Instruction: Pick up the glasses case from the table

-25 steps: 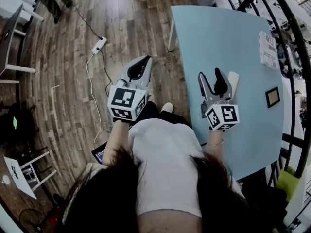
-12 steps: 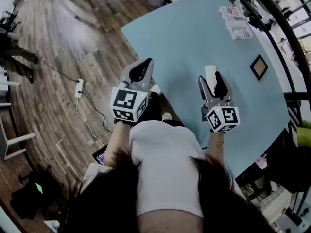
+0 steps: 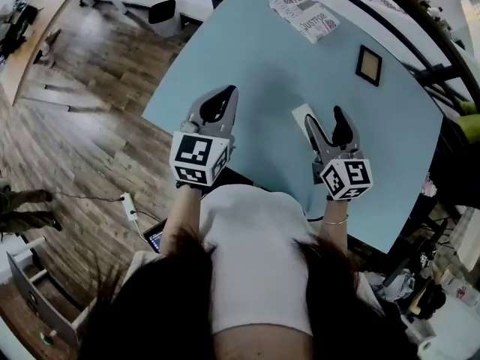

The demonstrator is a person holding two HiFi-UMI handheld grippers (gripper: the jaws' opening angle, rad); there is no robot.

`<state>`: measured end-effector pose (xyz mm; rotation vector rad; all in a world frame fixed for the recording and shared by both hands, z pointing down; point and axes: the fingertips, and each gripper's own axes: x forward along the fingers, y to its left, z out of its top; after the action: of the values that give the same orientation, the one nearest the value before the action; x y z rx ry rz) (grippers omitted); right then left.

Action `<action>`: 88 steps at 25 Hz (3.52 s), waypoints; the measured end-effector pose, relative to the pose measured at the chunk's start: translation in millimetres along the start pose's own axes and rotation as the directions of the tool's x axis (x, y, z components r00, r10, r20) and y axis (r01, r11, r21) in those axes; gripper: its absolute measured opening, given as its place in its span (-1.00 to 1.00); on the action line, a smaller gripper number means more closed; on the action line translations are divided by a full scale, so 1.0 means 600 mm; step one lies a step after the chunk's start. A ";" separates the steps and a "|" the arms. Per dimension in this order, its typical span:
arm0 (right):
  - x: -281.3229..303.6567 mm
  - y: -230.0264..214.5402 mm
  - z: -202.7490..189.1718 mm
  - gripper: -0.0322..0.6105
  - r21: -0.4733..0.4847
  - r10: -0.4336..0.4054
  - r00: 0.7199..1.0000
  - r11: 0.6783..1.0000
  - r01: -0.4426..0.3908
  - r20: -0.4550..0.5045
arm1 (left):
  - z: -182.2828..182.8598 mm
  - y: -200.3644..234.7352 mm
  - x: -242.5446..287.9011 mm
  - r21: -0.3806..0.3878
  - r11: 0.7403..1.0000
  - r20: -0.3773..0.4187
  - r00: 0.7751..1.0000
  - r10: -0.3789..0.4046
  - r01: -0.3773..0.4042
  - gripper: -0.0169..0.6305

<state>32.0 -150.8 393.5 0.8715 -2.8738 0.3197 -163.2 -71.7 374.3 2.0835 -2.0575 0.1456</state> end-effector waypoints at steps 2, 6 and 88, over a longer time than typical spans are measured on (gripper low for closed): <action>-0.005 -0.013 -0.003 0.11 0.013 -0.069 0.998 0.998 0.069 -0.003 | 0.002 -0.003 0.031 0.012 0.997 -0.015 0.997 -0.076 0.076 -0.77; -0.013 -0.043 -0.004 0.14 0.034 -0.186 0.983 0.982 0.186 -0.008 | 0.009 -0.017 0.089 0.031 0.979 -0.040 0.978 -0.203 0.204 -0.77; 0.059 -0.115 -0.351 0.36 -0.144 -0.068 0.689 0.988 -0.053 -0.722 | -0.133 -0.176 0.230 -0.018 0.856 -0.236 0.830 -0.505 0.516 -0.77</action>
<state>52.7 -176.2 615.6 0.5464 -2.1057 0.3392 -48.6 -189.0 473.5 2.4287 -1.3158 0.3341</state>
